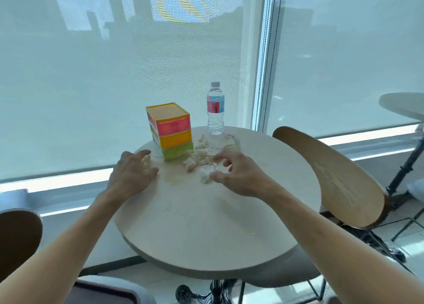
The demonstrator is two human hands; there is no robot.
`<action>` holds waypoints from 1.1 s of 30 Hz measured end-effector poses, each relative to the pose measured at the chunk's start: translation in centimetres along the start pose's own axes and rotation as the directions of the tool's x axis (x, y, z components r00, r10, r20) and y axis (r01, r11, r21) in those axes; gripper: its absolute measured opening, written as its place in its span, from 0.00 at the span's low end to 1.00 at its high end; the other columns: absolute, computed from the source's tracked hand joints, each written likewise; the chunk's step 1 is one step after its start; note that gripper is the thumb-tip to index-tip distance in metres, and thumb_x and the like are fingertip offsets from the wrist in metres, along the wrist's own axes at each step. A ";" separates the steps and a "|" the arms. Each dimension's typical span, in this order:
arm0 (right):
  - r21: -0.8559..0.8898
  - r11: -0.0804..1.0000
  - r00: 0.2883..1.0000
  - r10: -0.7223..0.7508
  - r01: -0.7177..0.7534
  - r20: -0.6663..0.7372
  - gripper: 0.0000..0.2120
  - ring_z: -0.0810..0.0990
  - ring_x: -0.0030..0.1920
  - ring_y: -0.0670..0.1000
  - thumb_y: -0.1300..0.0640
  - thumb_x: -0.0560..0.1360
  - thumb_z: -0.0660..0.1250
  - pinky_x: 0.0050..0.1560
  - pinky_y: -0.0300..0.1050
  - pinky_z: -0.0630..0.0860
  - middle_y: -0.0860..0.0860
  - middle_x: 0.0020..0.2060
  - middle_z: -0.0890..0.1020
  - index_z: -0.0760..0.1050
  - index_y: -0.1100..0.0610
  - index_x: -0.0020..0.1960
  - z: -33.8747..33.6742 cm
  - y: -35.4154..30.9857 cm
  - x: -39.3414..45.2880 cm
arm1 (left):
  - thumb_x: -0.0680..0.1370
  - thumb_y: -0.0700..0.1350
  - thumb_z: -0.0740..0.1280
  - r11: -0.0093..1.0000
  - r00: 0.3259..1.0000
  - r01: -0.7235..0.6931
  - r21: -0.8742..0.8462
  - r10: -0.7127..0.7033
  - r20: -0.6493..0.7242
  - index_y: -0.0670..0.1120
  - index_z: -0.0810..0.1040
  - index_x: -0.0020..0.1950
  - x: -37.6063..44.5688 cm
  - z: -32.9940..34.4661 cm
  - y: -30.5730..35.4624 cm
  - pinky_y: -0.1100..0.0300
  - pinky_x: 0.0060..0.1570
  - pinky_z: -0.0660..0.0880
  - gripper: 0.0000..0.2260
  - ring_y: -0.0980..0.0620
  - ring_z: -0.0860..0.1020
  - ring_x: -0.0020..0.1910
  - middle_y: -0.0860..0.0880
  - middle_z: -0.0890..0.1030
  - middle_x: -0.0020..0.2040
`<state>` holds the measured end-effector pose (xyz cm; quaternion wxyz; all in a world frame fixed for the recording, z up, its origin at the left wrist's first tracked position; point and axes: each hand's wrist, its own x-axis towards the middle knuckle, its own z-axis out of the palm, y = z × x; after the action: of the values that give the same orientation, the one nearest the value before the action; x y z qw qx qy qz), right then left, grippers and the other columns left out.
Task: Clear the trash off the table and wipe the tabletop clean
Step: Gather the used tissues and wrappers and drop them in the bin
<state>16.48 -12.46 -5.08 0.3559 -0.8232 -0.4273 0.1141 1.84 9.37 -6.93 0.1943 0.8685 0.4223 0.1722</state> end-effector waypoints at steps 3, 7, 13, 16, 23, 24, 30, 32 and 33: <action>-0.118 0.993 0.999 0.015 -0.009 0.046 0.33 0.70 0.68 0.51 0.44 0.71 0.73 0.67 0.43 0.67 0.50 0.69 0.71 0.69 0.48 0.73 1.1 -0.8 1.1 | 0.78 0.48 0.65 0.998 0.999 -0.040 0.039 0.039 0.025 0.50 0.71 0.72 0.8 0.0 -0.3 0.52 0.62 0.69 0.21 0.40 0.73 0.63 0.40 0.70 0.65; -0.238 0.971 0.999 0.023 -0.016 0.029 0.28 0.69 0.71 0.55 0.45 0.74 0.70 0.69 0.47 0.66 0.54 0.71 0.71 0.71 0.49 0.71 2.4 -1.2 2.5 | 0.80 0.41 0.61 0.996 0.997 -0.073 0.047 0.073 0.002 0.44 0.72 0.71 1.3 -0.2 -0.6 0.54 0.62 0.68 0.18 0.40 0.72 0.65 0.39 0.73 0.66; -0.318 0.948 0.999 -0.023 0.009 -0.037 0.08 0.78 0.53 0.54 0.57 0.77 0.64 0.50 0.43 0.73 0.54 0.49 0.82 0.81 0.58 0.48 3.5 -1.3 2.8 | 0.78 0.41 0.65 0.984 0.992 -0.102 -0.148 0.089 -0.093 0.43 0.82 0.58 0.8 -0.8 -1.2 0.57 0.52 0.73 0.11 0.44 0.79 0.52 0.41 0.82 0.54; -0.294 0.956 0.997 -0.028 0.007 -0.067 0.08 0.79 0.49 0.55 0.58 0.77 0.65 0.48 0.45 0.74 0.55 0.47 0.82 0.81 0.59 0.46 3.5 -1.2 2.6 | 0.77 0.43 0.67 0.949 0.986 -0.139 -0.283 0.106 -0.128 0.46 0.83 0.54 -0.7 -1.3 -0.8 0.61 0.42 0.72 0.08 0.51 0.79 0.41 0.47 0.83 0.43; -0.004 0.998 0.971 -0.055 0.056 -0.233 0.07 0.80 0.41 0.47 0.55 0.76 0.69 0.41 0.35 0.72 0.47 0.38 0.84 0.84 0.56 0.43 1.5 -1.3 0.8 | 0.76 0.46 0.72 0.811 0.978 -0.209 -0.547 0.161 -0.134 0.52 0.84 0.51 -4.8 -2.6 1.4 0.62 0.40 0.74 0.05 0.52 0.83 0.42 0.49 0.84 0.38; 0.033 0.997 0.964 -0.061 0.072 -0.258 0.06 0.81 0.42 0.45 0.56 0.75 0.69 0.41 0.32 0.72 0.46 0.38 0.84 0.84 0.55 0.44 0.8 -1.5 0.3 | 0.76 0.46 0.72 0.793 0.977 -0.214 -0.570 0.172 -0.127 0.52 0.84 0.51 -5.4 -2.7 1.9 0.61 0.41 0.75 0.05 0.52 0.83 0.42 0.49 0.84 0.38; 0.143 0.980 0.934 -0.081 0.138 -0.349 0.03 0.81 0.39 0.41 0.55 0.75 0.72 0.43 0.34 0.75 0.45 0.36 0.85 0.84 0.53 0.44 -3.0 -1.5 -3.4 | 0.75 0.45 0.73 0.736 0.968 -0.245 -0.631 0.224 -0.114 0.52 0.84 0.48 -9.0 -1.8 5.5 0.62 0.43 0.75 0.04 0.54 0.81 0.40 0.50 0.85 0.39; 0.167 0.975 0.933 -0.080 0.147 -0.352 0.04 0.80 0.35 0.39 0.55 0.75 0.72 0.39 0.31 0.74 0.44 0.34 0.84 0.84 0.53 0.42 -4.2 -1.1 -4.9 | 0.75 0.44 0.73 0.725 0.966 -0.245 -0.644 0.239 -0.098 0.52 0.83 0.48 -10.1 -1.3 7.0 0.61 0.45 0.76 0.04 0.52 0.82 0.42 0.50 0.85 0.39; 0.177 0.974 0.934 -0.075 0.144 -0.348 0.04 0.80 0.35 0.40 0.54 0.75 0.72 0.39 0.32 0.74 0.45 0.34 0.84 0.84 0.53 0.42 -4.8 -0.8 -5.7 | 0.75 0.44 0.73 0.716 0.963 -0.249 -0.652 0.252 -0.092 0.51 0.83 0.48 -10.7 -1.1 7.7 0.60 0.46 0.77 0.04 0.51 0.83 0.42 0.50 0.85 0.39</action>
<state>14.89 -18.95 -1.71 0.5107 -0.7653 -0.3916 -0.0072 0.20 -3.38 -3.76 0.4629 0.7935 0.2130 0.3327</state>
